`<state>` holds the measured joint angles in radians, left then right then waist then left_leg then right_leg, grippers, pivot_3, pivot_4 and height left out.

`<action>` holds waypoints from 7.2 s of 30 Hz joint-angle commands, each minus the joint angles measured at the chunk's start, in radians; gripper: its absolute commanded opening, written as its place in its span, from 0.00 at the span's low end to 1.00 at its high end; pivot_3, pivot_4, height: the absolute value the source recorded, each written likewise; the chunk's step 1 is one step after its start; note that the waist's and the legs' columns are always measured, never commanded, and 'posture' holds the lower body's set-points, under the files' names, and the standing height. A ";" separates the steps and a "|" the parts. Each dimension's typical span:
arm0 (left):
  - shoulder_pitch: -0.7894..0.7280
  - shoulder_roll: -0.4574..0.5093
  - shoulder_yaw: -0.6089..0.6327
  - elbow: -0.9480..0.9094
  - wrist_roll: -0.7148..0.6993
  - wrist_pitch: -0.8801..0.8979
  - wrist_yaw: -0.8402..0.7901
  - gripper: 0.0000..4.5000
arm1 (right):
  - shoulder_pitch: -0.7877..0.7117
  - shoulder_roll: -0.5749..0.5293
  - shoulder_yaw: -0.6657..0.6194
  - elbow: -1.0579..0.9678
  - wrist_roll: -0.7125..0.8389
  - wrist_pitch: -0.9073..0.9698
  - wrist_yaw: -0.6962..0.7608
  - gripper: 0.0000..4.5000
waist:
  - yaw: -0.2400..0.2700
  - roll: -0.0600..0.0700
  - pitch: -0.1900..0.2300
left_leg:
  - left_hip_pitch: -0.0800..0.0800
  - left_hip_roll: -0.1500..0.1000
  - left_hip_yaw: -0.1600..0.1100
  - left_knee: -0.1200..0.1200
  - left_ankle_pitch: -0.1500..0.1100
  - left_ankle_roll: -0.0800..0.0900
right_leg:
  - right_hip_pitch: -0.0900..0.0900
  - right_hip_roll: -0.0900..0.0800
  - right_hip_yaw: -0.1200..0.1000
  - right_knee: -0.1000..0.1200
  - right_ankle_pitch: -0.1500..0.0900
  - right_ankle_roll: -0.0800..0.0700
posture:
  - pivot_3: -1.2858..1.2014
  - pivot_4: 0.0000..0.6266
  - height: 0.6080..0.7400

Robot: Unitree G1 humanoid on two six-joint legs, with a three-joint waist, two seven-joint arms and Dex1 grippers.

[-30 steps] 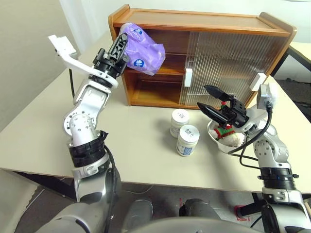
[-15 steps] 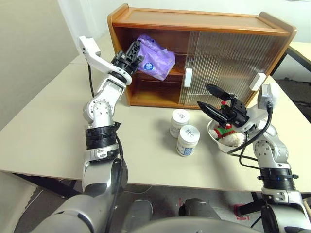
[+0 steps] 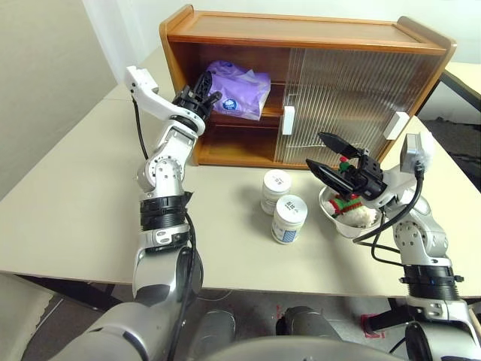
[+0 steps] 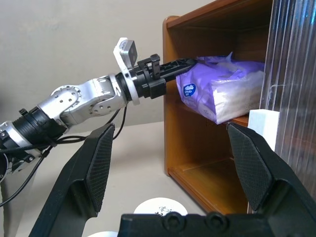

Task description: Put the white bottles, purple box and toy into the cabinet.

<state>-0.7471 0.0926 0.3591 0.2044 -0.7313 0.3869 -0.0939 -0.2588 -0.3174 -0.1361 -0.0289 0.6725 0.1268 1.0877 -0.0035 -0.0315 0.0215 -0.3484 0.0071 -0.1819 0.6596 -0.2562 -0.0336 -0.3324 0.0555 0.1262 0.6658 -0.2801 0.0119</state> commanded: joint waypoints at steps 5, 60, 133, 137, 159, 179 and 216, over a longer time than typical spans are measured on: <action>-0.037 -0.040 -0.013 0.064 0.027 -0.019 0.003 0.20 | 0.000 -0.001 0.001 -0.011 0.012 0.009 -0.003 1.00 | 0.001 0.000 0.000 | 0.000 0.000 0.000 0.000 0.000 0.000 | 0.001 0.000 0.000 0.000 0.000 0.000 | 0.49 0.00 1.00; 0.177 0.168 -0.367 -0.306 0.319 0.171 -0.248 0.00 | 0.055 -0.004 0.015 -0.071 0.024 0.033 -0.034 1.00 | -0.009 0.000 0.000 | 0.000 -0.001 0.000 0.000 -0.007 0.002 | 0.000 0.000 0.001 0.000 -0.002 -0.005 | 0.47 0.00 1.00; 0.383 0.375 -0.537 0.088 0.496 -0.336 -0.976 0.99 | 0.035 -0.074 0.030 -0.067 0.014 0.043 0.051 1.00 | -0.036 0.004 -0.002 | -0.008 0.000 -0.002 0.000 -0.009 0.003 | -0.009 -0.001 0.000 0.001 -0.004 -0.007 | 0.47 0.00 1.00; 0.385 0.362 -0.561 0.108 0.523 -0.328 -0.980 0.99 | 0.034 -0.073 0.033 -0.059 0.011 0.041 0.046 1.00 | -0.038 0.004 -0.002 | -0.008 0.000 -0.002 0.000 -0.008 0.004 | -0.008 -0.002 0.000 0.001 -0.006 -0.004 | 0.47 0.00 1.00; 0.350 0.236 -0.580 0.262 0.577 -0.349 -0.914 0.95 | 0.035 -0.083 0.033 -0.049 0.006 0.039 0.044 1.00 | -0.045 0.006 -0.004 | -0.006 0.000 -0.002 0.001 -0.008 0.004 | -0.006 -0.001 0.000 0.001 -0.007 0.002 | 0.46 0.00 1.00; 0.413 0.251 -0.507 0.222 0.570 -0.381 -0.838 0.69 | 0.054 -0.095 0.038 -0.056 0.001 0.038 0.041 1.00 | -0.056 0.007 -0.004 | -0.005 0.000 -0.002 0.000 -0.008 0.004 | -0.005 -0.001 0.000 0.001 -0.009 0.004 | 0.46 0.00 1.00; 0.073 0.134 -0.278 0.620 0.598 -0.377 -0.302 0.69 | 0.046 -0.060 0.072 -0.027 -0.064 -0.025 0.026 1.00 | -0.043 0.007 -0.003 | -0.001 -0.001 -0.002 0.000 -0.008 0.004 | 0.001 -0.001 0.001 -0.001 -0.009 0.005 | 0.47 0.00 1.00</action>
<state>-0.6441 0.2322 0.0728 0.8071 -0.1412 0.0207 -0.4069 -0.2152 -0.3765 -0.0695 -0.0516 0.6163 0.1090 1.1152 -0.0464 -0.0247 0.0180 -0.3499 0.0061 -0.1836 0.6601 -0.2645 -0.0295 -0.3318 0.0546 0.1269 0.6647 -0.2894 0.0173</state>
